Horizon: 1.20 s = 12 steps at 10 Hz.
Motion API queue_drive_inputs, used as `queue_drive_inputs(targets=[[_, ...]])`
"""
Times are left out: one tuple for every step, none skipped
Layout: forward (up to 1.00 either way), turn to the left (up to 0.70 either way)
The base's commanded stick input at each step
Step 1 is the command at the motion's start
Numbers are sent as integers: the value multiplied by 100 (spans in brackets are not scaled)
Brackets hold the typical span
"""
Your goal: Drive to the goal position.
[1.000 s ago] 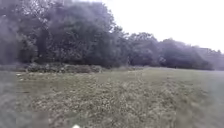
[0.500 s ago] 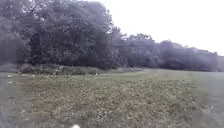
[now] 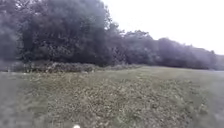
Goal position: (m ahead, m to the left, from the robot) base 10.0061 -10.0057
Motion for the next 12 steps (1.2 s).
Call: queue_drive_inputs(targets=[[60,-15],[60,-15],[60,-15],[60,-15],[60,-15],[60,-15],[60,-15],[60,-15],[60,-15],[60,-15],[60,-15],[60,-15]])
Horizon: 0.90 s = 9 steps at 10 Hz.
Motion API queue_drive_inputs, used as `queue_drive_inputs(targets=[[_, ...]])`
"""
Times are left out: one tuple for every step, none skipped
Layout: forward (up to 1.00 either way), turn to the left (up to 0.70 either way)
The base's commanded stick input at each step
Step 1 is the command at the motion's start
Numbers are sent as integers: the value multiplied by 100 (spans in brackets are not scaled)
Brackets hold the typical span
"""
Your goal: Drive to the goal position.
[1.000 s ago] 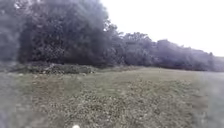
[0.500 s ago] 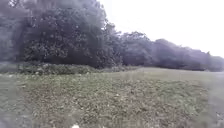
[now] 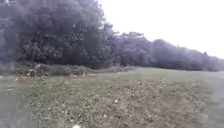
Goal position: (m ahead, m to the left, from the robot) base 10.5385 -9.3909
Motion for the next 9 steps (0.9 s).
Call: queue_drive_inputs(targets=[[60,-15],[60,-15],[60,-15],[60,-15],[60,-15],[60,-15],[60,-15],[60,-15],[60,-15]])
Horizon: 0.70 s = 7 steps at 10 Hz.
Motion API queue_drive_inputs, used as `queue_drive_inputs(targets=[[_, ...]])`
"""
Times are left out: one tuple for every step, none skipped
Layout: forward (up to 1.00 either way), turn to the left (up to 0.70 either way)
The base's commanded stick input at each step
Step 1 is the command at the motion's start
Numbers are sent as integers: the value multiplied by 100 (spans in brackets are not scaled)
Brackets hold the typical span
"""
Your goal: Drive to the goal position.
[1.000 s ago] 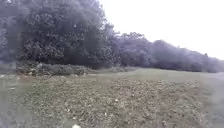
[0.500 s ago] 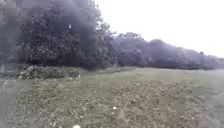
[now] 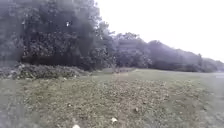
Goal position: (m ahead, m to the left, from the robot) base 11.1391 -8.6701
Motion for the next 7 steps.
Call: queue_drive_inputs(targets=[[60,-15],[60,-15],[60,-15],[60,-15],[60,-15],[60,-15],[60,-15]])
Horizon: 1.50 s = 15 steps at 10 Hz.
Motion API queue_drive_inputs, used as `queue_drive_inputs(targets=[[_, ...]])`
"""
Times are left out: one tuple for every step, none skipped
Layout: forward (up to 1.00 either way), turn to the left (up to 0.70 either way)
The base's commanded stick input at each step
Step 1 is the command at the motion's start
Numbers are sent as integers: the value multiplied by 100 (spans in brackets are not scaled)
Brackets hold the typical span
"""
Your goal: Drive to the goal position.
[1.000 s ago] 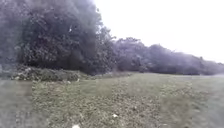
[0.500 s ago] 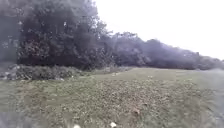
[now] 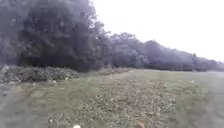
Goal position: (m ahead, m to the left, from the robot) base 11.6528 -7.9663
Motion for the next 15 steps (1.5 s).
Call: queue_drive_inputs(targets=[[60,-15],[60,-15],[60,-15],[60,-15],[60,-15],[60,-15],[60,-15],[60,-15],[60,-15],[60,-15],[60,-15],[60,-15],[60,-15],[60,-15],[60,-15]])
